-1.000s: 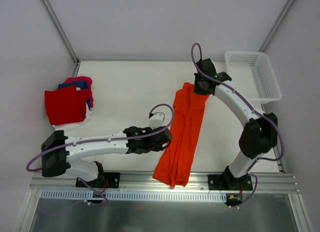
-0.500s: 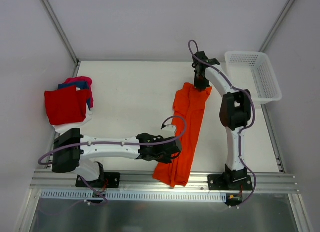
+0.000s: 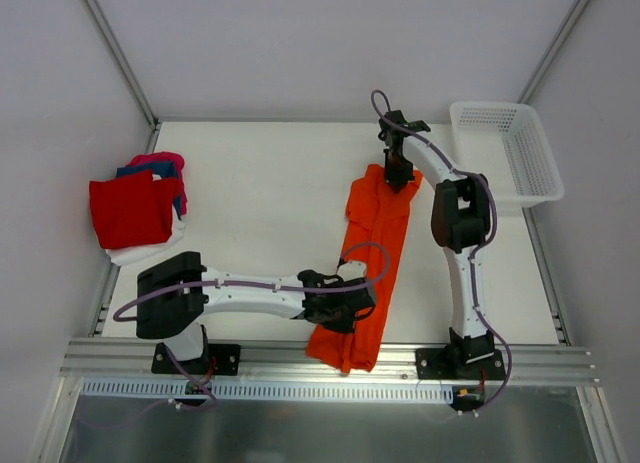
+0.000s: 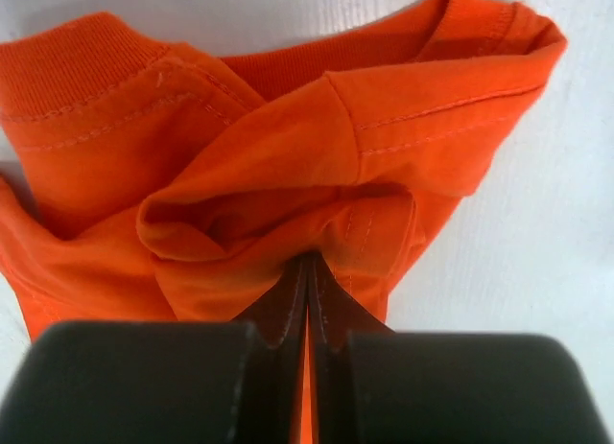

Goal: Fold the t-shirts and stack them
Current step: Fold the tshirt

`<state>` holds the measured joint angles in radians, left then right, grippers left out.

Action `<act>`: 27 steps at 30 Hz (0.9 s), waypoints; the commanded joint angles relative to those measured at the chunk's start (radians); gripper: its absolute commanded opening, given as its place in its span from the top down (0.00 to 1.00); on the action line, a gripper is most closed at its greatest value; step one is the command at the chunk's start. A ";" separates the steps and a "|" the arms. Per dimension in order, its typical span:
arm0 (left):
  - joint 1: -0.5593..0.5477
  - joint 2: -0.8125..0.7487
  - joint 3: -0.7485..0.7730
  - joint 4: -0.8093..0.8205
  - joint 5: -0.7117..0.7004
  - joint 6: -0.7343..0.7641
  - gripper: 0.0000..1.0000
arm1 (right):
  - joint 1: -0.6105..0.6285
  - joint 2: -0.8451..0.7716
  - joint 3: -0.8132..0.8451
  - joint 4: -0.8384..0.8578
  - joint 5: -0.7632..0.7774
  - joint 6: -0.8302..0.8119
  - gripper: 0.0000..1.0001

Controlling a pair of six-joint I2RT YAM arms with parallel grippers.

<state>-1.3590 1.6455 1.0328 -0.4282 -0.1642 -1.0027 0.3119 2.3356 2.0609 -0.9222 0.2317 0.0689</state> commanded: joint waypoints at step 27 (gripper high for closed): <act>0.346 0.132 -0.048 0.249 0.250 0.157 1.00 | -0.069 0.291 0.390 0.220 -0.509 0.117 0.99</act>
<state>-1.0458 1.7290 0.9497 -0.1837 0.0940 -0.9157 0.2539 2.5931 2.4145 -0.7773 -0.1818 0.1440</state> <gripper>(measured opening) 0.005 0.009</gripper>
